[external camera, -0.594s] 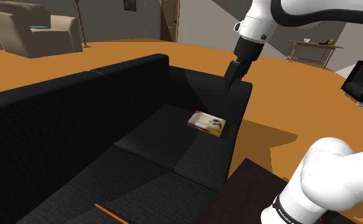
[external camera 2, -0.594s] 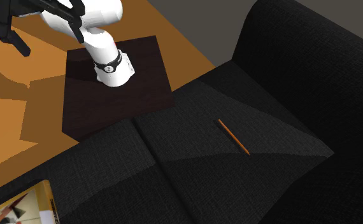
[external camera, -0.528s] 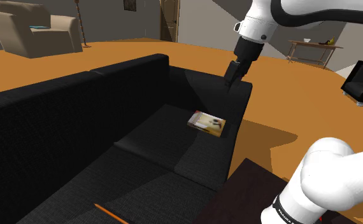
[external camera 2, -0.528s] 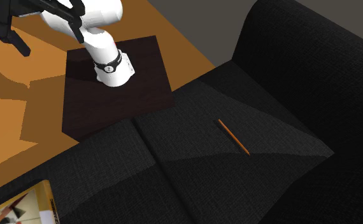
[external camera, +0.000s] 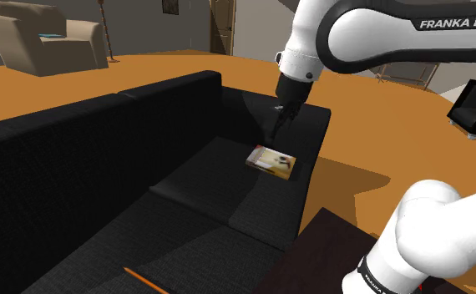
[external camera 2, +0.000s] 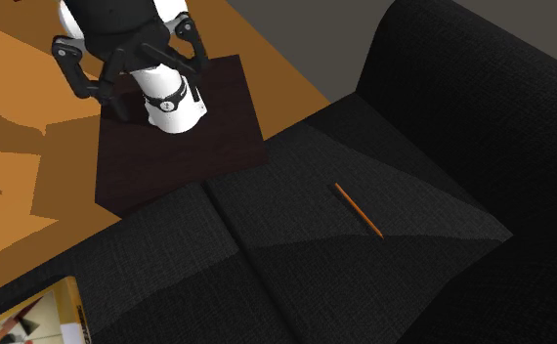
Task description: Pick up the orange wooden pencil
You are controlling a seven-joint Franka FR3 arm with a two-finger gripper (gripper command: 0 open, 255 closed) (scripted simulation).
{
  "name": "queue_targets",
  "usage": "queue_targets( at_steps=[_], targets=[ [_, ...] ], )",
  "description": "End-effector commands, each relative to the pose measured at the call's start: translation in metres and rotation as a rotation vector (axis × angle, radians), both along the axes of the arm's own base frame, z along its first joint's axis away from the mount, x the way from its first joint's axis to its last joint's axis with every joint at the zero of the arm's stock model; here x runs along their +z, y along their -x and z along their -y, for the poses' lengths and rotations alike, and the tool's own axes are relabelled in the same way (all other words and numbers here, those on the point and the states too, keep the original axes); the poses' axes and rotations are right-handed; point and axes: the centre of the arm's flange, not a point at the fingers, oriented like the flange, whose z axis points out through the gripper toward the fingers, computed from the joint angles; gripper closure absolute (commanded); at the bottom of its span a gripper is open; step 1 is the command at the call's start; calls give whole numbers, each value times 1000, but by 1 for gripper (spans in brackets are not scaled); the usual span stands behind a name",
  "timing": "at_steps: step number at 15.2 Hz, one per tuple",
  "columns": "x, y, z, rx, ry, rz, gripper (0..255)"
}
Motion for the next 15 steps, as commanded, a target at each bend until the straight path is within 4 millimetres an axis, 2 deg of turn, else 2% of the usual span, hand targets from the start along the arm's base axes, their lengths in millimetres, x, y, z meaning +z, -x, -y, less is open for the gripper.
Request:
queue_targets(
  at_steps=[1,15],
  targets=[
    [-16,-6,-25,10,12,-4,0],
    [-134,-48,-175,79,99,-41,0]
  ],
)
